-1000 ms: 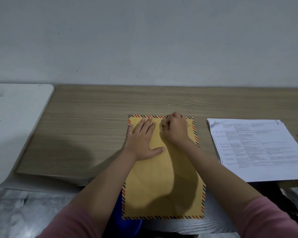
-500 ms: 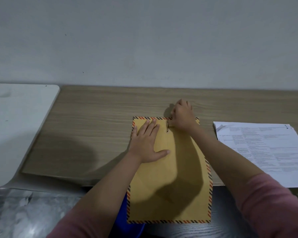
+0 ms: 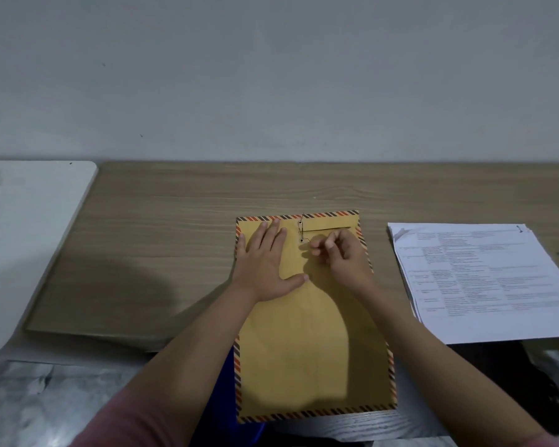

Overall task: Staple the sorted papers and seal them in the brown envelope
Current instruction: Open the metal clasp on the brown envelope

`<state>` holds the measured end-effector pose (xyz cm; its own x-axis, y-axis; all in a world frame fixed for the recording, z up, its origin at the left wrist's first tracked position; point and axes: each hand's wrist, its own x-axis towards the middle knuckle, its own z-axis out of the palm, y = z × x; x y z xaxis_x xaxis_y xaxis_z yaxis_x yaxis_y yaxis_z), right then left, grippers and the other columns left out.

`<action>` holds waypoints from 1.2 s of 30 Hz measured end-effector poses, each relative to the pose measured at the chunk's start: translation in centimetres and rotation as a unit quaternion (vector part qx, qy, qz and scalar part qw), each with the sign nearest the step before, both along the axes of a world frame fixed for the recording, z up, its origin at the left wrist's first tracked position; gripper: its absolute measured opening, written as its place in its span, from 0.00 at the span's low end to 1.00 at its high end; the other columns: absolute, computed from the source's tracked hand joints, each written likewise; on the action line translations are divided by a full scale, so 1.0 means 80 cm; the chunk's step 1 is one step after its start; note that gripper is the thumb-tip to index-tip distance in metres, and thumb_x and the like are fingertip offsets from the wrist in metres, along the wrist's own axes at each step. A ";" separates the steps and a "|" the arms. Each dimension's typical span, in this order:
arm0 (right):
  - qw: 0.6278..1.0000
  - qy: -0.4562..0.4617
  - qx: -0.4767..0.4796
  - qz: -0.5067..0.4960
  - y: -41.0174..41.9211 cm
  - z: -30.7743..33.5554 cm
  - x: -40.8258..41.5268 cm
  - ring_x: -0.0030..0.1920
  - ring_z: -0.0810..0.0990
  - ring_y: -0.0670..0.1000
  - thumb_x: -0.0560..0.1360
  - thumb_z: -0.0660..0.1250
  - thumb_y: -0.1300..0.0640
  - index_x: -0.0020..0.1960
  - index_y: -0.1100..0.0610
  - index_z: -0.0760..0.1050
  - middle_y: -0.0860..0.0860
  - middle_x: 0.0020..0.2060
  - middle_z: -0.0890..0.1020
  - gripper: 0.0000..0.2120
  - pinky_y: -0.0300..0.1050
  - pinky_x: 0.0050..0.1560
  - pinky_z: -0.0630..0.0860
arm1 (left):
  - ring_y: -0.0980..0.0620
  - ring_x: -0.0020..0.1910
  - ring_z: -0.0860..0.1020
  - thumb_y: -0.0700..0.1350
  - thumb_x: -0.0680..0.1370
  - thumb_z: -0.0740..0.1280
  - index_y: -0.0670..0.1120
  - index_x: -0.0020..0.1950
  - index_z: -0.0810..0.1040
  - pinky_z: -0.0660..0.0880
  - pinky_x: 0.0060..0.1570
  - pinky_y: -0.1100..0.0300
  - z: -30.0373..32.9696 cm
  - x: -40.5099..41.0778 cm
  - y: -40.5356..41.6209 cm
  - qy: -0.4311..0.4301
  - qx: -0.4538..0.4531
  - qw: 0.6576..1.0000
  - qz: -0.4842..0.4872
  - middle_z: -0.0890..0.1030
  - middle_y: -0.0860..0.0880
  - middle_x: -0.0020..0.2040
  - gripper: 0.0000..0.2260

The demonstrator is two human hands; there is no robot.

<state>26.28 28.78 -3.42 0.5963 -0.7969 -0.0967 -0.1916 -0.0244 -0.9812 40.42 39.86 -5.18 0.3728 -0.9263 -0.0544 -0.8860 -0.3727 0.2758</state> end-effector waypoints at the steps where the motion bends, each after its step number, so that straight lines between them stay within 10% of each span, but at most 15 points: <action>1: 1.000 0.006 0.001 -0.011 0.003 0.000 0.001 0.39 0.80 0.47 0.80 0.54 0.65 0.40 0.54 0.66 0.52 0.40 0.80 0.12 0.40 0.43 0.77 | 0.51 0.77 0.42 0.75 0.68 0.55 0.50 0.78 0.49 0.42 0.72 0.38 0.001 0.000 0.000 -0.002 0.000 1.000 0.000 0.43 0.52 0.79 0.46; 8: 0.990 0.109 -0.047 -0.077 0.000 0.000 0.012 0.38 0.79 0.53 0.75 0.66 0.60 0.40 0.53 0.72 0.50 0.35 0.79 0.06 0.51 0.44 0.78 | 0.51 0.77 0.42 0.74 0.69 0.56 0.50 0.78 0.49 0.43 0.72 0.38 0.003 0.000 0.000 -0.006 0.002 1.000 -0.002 0.44 0.52 0.79 0.46; 12: 0.967 0.179 -0.179 0.002 -0.006 0.013 0.014 0.33 0.74 0.42 0.70 0.72 0.59 0.44 0.57 0.77 0.47 0.32 0.77 0.05 0.32 0.36 0.70 | 0.51 0.77 0.42 0.74 0.69 0.55 0.50 0.78 0.49 0.43 0.72 0.37 0.002 0.000 0.000 -0.007 0.001 1.000 -0.002 0.43 0.52 0.79 0.46; 18: 0.914 0.273 -0.293 0.067 -0.029 0.012 0.029 0.34 0.73 0.53 0.69 0.66 0.66 0.38 0.64 0.79 0.58 0.33 0.80 0.04 0.40 0.37 0.64 | 0.51 0.77 0.42 0.75 0.68 0.55 0.50 0.77 0.48 0.43 0.72 0.37 0.000 0.001 0.000 -0.003 -0.002 1.000 -0.002 0.43 0.52 0.79 0.46; 36: 0.924 0.205 -0.313 0.087 -0.005 0.004 -0.019 0.35 0.70 0.50 0.71 0.65 0.67 0.40 0.62 0.75 0.53 0.36 0.72 0.03 0.37 0.34 0.64 | 0.52 0.77 0.41 0.76 0.67 0.55 0.51 0.78 0.46 0.42 0.73 0.38 -0.001 0.004 0.000 0.010 0.013 1.000 -0.020 0.41 0.53 0.79 0.47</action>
<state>24.79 28.38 -3.06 0.7354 -0.6695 0.1045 -0.4836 -0.6266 -0.6111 40.74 39.85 -5.23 0.3331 -0.9389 -0.0864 -0.8951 -0.3437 0.2841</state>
